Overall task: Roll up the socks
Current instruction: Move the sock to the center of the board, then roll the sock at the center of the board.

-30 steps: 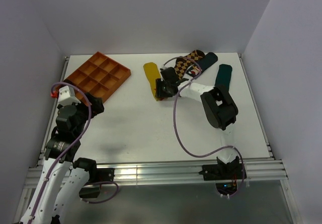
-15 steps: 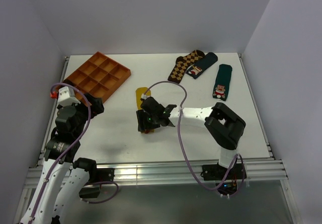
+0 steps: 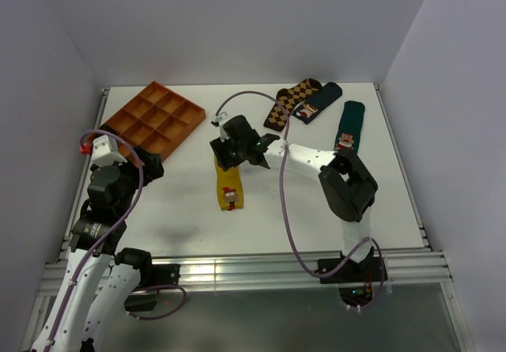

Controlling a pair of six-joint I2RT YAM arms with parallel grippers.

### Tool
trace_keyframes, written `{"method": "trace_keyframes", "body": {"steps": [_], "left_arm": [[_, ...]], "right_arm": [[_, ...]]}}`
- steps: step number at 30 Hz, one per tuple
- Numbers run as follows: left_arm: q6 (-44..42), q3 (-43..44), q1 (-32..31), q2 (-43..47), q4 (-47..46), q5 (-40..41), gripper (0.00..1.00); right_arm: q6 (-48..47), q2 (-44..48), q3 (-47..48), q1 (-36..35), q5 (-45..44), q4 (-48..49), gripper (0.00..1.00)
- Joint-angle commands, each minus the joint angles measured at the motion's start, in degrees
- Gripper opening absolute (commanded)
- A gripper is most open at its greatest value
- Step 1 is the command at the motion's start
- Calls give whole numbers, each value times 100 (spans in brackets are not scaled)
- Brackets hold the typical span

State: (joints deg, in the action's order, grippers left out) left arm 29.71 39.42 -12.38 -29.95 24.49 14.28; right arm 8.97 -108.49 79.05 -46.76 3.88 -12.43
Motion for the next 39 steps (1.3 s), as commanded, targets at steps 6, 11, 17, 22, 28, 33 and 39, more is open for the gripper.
{"method": "trace_keyframes", "body": {"steps": [6, 11, 17, 22, 28, 33, 39], "left_arm": [[17, -31, 43, 25, -173, -57, 100], [-1, -48, 43, 69, -173, -48, 100], [-18, -40, 43, 16, -199, -119, 99], [-10, -39, 52, 42, -182, -136, 99], [-1, -48, 60, 25, -199, -154, 100], [17, -48, 60, -19, -181, -180, 99], [34, -48, 60, -142, -199, -268, 100]], "right_arm": [[-529, -1304, 1146, 404, 306, -111, 58], [-54, -1465, 1149, 545, 43, -199, 55], [850, -895, -9, 809, -616, -138, 53], [1588, -490, -740, 844, -1081, -365, 53], [1766, 248, -1198, 844, -1249, -349, 55], [1039, 1160, -1251, 678, -1126, -76, 58], [1, 1927, -1883, 20, -1090, 240, 59]]}}
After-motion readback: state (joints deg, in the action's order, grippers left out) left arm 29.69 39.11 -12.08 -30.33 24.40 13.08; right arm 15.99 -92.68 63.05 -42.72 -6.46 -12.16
